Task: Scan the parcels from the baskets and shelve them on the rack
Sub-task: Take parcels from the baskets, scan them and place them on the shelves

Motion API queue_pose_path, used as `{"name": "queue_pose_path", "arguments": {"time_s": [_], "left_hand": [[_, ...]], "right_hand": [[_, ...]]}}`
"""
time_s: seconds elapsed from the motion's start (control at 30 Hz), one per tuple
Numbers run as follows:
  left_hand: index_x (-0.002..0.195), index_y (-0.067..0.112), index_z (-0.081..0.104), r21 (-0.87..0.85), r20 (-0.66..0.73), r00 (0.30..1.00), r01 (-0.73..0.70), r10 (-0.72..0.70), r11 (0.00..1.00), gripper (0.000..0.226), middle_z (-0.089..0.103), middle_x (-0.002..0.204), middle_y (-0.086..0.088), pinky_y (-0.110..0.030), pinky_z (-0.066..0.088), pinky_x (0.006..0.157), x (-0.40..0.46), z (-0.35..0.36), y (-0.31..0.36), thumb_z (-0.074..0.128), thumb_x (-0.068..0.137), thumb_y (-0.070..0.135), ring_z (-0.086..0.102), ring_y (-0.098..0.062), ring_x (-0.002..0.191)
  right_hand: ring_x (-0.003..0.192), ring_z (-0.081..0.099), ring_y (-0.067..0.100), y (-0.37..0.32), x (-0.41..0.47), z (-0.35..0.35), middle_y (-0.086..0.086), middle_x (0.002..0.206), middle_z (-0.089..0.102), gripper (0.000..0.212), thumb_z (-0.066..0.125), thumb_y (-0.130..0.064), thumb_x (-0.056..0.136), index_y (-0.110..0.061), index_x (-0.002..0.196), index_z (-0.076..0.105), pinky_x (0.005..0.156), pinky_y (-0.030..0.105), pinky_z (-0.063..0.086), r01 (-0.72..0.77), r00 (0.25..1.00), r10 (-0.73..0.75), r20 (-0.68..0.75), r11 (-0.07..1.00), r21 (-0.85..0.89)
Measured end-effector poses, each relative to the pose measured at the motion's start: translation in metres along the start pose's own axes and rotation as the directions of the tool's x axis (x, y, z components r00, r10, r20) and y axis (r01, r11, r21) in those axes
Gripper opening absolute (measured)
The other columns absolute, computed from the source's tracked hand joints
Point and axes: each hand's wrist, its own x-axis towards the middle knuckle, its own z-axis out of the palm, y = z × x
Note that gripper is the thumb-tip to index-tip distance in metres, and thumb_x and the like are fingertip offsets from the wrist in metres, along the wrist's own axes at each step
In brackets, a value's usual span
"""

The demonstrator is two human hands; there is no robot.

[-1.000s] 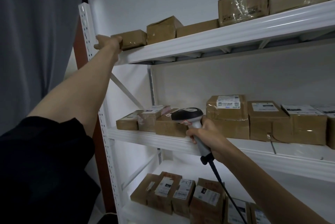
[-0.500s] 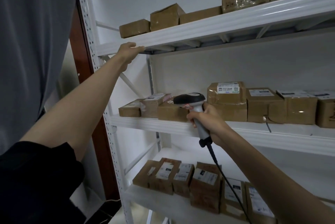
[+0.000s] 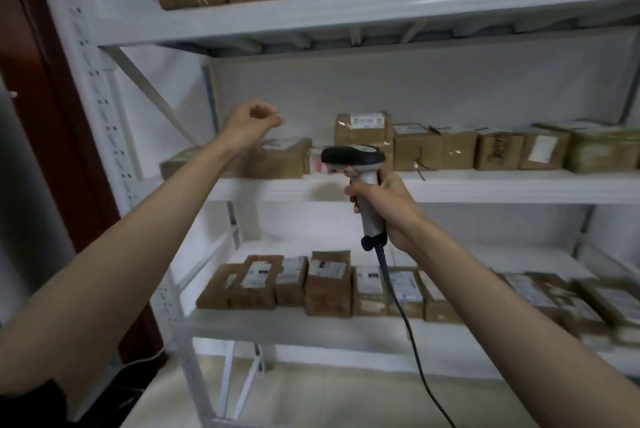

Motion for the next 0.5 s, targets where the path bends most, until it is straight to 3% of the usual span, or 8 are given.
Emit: {"name": "queue_pose_path", "arguments": {"time_s": [0.2, 0.37, 0.5], "left_hand": [[0.105, 0.017, 0.067, -0.072, 0.226, 0.974, 0.017, -0.001, 0.997, 0.010, 0.065, 0.097, 0.002, -0.015, 0.046, 0.071, -0.070, 0.061, -0.032, 0.068, 0.095, 0.018, 0.059, -0.007, 0.084], [0.098, 0.020, 0.070, -0.052, 0.383, 0.924, 0.035, -0.012, 0.998, 0.004, 0.067, 0.097, 0.005, -0.022, 0.048, 0.072, -0.111, 0.108, -0.034, 0.069, 0.095, 0.022, 0.063, -0.013, 0.091], [0.103, 0.016, 0.071, -0.055, 0.451, 0.893, 0.019, 0.008, 0.998, 0.012, 0.068, 0.099, 0.004, -0.028, 0.052, 0.077, -0.140, 0.153, -0.014, 0.069, 0.095, 0.024, 0.066, -0.017, 0.093]], "right_hand": [[0.061, 0.059, 0.009, 0.023, -0.065, -0.036, 0.005, 0.082, 0.063, 0.031, 0.067, -0.002, 0.088, -0.018, 0.113, 0.060, 0.056, 0.022, 0.053, -0.094, 0.985, 0.088, -0.147, 0.995, -0.031], [0.069, 0.059, 0.011, 0.031, -0.114, -0.078, 0.005, 0.087, 0.063, 0.030, 0.067, -0.007, 0.090, -0.020, 0.115, 0.057, 0.056, 0.022, 0.053, -0.177, 0.961, 0.163, -0.222, 0.983, -0.045], [0.075, 0.060, 0.013, 0.031, -0.147, -0.122, 0.005, 0.089, 0.061, 0.035, 0.066, -0.009, 0.092, -0.022, 0.122, 0.055, 0.067, 0.029, 0.056, -0.209, 0.948, 0.195, -0.252, 0.977, -0.029]]}}
